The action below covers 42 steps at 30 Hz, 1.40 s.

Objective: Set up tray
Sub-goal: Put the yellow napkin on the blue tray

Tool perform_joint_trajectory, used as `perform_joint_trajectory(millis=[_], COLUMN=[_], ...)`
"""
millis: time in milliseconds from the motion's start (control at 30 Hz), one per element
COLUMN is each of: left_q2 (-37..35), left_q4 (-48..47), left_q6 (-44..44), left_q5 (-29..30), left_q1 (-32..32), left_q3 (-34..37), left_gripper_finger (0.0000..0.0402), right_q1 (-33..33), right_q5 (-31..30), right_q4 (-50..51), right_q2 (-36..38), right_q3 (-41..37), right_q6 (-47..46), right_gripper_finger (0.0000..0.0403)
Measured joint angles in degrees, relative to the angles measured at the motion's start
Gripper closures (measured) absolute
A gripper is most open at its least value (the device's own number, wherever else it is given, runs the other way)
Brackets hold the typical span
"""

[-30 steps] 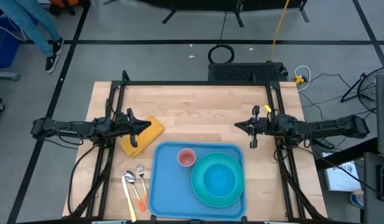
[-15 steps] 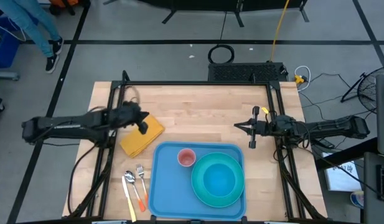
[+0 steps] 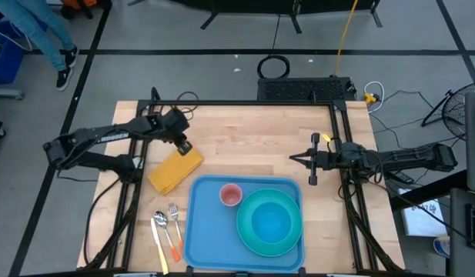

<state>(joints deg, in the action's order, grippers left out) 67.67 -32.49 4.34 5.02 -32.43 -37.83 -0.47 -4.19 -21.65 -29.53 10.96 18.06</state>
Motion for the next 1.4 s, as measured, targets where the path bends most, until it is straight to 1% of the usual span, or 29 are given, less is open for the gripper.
perform_joint_trajectory(millis=[133,167,200,267,433,533,600,767,867,1000,1100,1167,1233,1300,1400], left_q2=[2.1,2.6,3.1,3.6,5.1,7.4,9.5,16.3,19.4,20.3,19.4,19.2,19.2,19.2,19.3], left_q4=[-0.5,-1.1,-1.3,-1.3,-0.6,-1.3,-1.9,-1.0,-0.9,-0.5,0.1,0.4,1.0,1.5,2.6], left_q6=[-5.3,-6.4,-7.2,-8.3,-9.8,-10.6,-11.5,-13.7,-13.4,-12.5,-10.5,-9.3,-8.5,-7.3,-6.6], left_q5=[-14.5,-17.0,-18.2,-18.2,-15.2,-14.5,-14.4,-12.2,-12.4,-11.7,-10.8,-10.8,-11.2,-11.7,-12.9], left_q1=[-4.1,-4.9,-5.5,-6.7,-8.4,-9.3,-9.5,-9.9,-10.1,-9.3,-8.5,-8.3,-7.9,-7.5,-6.8], left_q3=[-0.2,-0.2,-0.2,-0.2,-0.2,-0.2,-0.2,-0.4,-0.7,-0.8,-0.4,-0.3,-0.3,-0.3,-0.2], left_gripper_finger=[0.0235,0.0215,0.0195,0.0155,0.0066,0.0034,0.0027,0.0041,0.0055,0.0074,0.0098,0.0126,0.0165,0.0211,0.0295], right_q1=[0.0,0.0,0.0,0.0,0.0,0.0,0.0,0.0,0.0,-0.2,-0.7,-1.0,-1.3,-1.5,-1.5], right_q5=[0.0,0.0,0.0,0.0,0.0,0.0,0.0,0.0,0.0,0.0,0.0,0.0,0.0,0.0,0.0], right_q4=[1.2,1.3,1.3,1.3,1.6,1.8,1.8,1.9,1.9,2.0,1.9,1.8,1.9,1.8,1.9], right_q2=[0.0,0.0,0.0,0.0,0.0,0.0,0.0,0.0,0.0,0.0,0.0,0.0,0.0,0.0,0.0], right_q3=[0.0,0.0,0.0,0.0,0.0,0.0,0.0,0.0,0.0,0.0,0.0,0.0,0.0,0.0,0.0], right_q6=[-0.8,-1.0,-1.3,-1.8,-2.0,-1.7,-1.6,-1.4,-1.3,-1.3,-1.3,-1.4,-1.4,-1.5,-1.5], right_gripper_finger=[0.0403,0.0403,0.0403,0.0403,0.0403,0.0403,0.0403,0.0403,0.0403,0.0403,0.0403,0.0403,0.0403,0.0403,0.0403])
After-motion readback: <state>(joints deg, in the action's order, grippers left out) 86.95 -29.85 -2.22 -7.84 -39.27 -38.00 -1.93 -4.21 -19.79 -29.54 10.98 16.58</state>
